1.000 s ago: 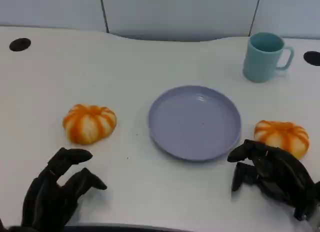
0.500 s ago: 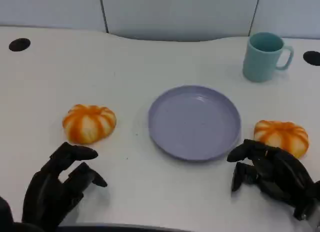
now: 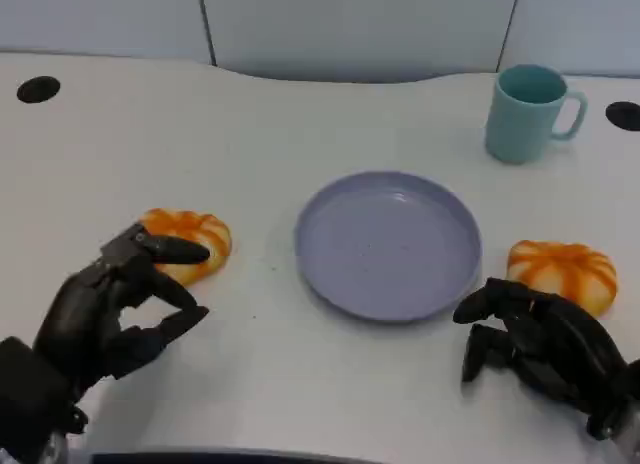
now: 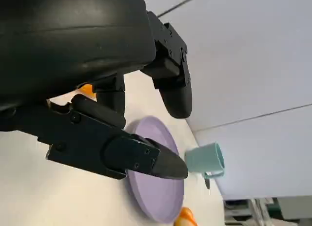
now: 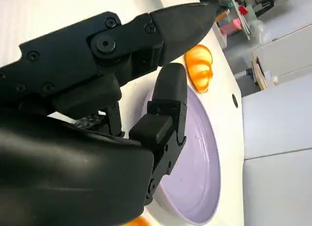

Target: Grasp the bread from the table and place it into the plate.

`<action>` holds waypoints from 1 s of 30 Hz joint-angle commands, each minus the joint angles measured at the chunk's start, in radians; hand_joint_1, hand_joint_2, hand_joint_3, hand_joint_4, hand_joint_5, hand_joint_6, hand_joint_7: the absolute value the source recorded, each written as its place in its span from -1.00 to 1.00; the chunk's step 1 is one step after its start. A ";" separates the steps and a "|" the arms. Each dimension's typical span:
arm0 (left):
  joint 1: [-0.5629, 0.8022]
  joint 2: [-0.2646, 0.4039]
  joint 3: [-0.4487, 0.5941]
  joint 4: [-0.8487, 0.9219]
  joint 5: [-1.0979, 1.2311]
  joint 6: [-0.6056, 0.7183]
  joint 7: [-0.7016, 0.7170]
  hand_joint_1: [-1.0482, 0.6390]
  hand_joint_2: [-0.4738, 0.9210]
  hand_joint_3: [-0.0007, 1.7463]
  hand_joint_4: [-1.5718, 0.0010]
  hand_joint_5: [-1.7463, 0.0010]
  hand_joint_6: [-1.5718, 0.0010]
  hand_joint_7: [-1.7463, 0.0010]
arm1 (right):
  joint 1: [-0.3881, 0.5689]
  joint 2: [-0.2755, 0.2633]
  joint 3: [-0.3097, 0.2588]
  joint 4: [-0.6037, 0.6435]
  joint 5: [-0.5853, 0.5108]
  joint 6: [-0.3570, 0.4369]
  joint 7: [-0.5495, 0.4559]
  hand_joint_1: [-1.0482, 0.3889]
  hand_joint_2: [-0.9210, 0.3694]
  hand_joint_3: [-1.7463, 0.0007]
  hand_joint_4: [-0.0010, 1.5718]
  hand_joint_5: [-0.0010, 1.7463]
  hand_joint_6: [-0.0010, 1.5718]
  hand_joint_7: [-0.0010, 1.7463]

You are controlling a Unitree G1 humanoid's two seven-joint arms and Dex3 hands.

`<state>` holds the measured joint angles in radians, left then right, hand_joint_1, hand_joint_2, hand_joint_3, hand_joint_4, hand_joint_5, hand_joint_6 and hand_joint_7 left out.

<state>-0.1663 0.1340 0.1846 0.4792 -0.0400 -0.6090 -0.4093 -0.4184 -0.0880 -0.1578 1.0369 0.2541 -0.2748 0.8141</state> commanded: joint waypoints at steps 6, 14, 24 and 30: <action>-0.073 0.217 -0.068 -0.049 0.407 -0.086 0.286 -0.69 1.00 -0.82 0.99 -0.60 0.62 0.26 | 0.034 -0.003 -0.001 0.018 -0.007 0.032 -0.013 -0.25 -1.00 0.89 -0.20 0.81 -0.05 0.17; -0.135 0.347 -0.175 -0.092 0.672 0.035 0.408 -0.72 1.00 -0.82 0.89 0.15 0.59 0.77 | 0.048 -0.007 0.012 -0.026 -0.014 0.053 -0.028 -0.26 -1.00 0.87 -0.22 0.80 -0.05 0.19; -0.274 0.397 -0.349 0.004 0.857 0.210 0.467 -0.76 1.00 -0.96 0.80 0.79 0.67 1.00 | 0.061 -0.007 0.009 -0.040 -0.005 0.055 -0.017 -0.24 -1.00 0.86 -0.23 0.83 -0.09 0.25; -0.389 0.378 -0.461 0.171 0.903 0.271 0.491 -0.79 1.00 -0.93 0.89 0.87 0.74 1.00 | 0.069 -0.008 0.008 -0.031 -0.008 0.031 -0.015 -0.24 -1.00 0.87 -0.19 0.74 -0.06 0.18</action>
<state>-0.5062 0.5065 -0.2422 0.5842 0.8541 -0.3573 0.0665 -0.3897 -0.0867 -0.1541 0.9860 0.2596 -0.2634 0.8050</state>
